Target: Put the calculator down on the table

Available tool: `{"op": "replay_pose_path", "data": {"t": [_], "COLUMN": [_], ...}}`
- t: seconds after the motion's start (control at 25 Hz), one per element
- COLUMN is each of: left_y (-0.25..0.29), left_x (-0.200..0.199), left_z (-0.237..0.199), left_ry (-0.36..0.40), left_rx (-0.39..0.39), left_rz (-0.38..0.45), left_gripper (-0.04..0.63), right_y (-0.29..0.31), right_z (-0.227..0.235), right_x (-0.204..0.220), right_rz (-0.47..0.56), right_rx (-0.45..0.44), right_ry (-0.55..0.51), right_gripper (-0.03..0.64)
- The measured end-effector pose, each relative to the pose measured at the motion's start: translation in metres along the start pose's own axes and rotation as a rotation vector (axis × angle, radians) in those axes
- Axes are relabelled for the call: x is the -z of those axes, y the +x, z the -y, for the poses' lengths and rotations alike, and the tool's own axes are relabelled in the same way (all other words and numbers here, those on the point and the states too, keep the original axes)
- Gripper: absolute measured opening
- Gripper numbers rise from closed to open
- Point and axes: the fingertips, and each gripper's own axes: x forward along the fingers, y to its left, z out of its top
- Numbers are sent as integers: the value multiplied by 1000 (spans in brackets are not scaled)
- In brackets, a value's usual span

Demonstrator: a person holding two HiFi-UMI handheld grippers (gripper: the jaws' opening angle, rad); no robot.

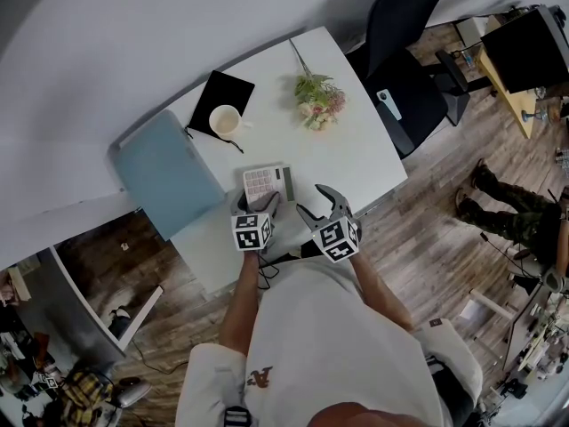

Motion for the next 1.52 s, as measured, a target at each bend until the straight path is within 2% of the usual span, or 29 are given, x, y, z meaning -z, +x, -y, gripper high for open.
{"op": "replay_pose_path", "data": {"t": [0.2, 0.36, 0.84, 1.04, 1.52], "left_y": [-1, -3, -4, -11, -54], "left_x": [0, 0, 1, 1, -34], "left_z": [-2, -10, -11, -10, 6], "left_ry": [6, 31, 36, 93, 232], "left_rx": [-12, -52, -42, -48, -11], "left_rz": [-2, -6, -10, -15, 144], "left_gripper": [407, 430, 439, 436, 436], "right_y": [-1, -2, -9, -14, -39], "right_z": [-3, -5, -11, -12, -14], "right_x": [-2, -1, -2, -5, -26], "right_rz": [0, 0, 3, 12, 91], "right_rx": [7, 13, 43, 74, 195], "right_ry": [0, 0, 2, 4, -3], "right_gripper": [284, 284, 284, 288, 291]}}
